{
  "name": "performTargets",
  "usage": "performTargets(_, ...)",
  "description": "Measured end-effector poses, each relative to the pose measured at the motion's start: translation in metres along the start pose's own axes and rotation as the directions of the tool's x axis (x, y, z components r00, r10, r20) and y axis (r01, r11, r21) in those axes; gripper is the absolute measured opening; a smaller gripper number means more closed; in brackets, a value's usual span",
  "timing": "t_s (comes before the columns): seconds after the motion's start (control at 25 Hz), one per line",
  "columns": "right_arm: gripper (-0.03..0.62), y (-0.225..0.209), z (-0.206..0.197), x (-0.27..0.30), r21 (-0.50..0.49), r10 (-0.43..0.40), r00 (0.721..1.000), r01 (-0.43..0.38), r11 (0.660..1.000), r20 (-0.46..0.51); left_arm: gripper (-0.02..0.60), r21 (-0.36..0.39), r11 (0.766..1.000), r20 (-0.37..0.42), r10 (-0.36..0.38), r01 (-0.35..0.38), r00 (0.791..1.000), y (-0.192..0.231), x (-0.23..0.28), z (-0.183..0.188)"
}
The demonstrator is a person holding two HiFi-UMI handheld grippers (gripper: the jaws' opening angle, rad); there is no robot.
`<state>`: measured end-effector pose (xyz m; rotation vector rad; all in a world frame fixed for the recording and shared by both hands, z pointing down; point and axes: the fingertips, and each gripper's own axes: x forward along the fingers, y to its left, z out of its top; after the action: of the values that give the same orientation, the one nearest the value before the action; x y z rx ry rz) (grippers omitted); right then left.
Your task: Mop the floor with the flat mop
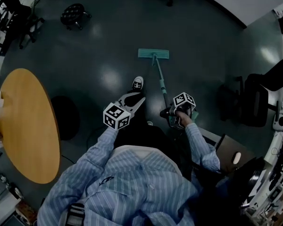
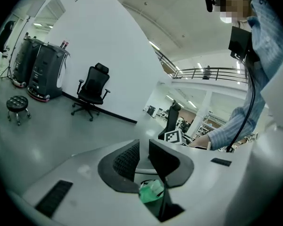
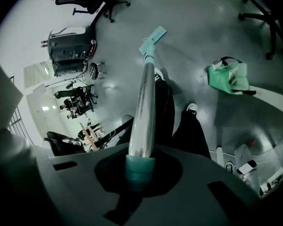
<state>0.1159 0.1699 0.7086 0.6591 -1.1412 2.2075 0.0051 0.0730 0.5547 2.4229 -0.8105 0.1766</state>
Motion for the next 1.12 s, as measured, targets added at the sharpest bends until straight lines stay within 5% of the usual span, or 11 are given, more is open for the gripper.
performTargets(0.44, 0.009, -0.05, -0.133, 0.013, 0.009, -0.021, 0.998, 0.021, 1.0, -0.053, 0.064, 0.027, 1.0, 0.03, 0.012, -0.013, 0.999, -0.046, -0.075, -0.024)
performTargets(1.12, 0.011, -0.061, -0.223, -0.033, 0.068, 0.011, 0.991, -0.002, 0.998, -0.133, 0.064, 0.082, 0.996, 0.038, -0.032, 0.028, 0.999, -0.051, -0.076, -0.01)
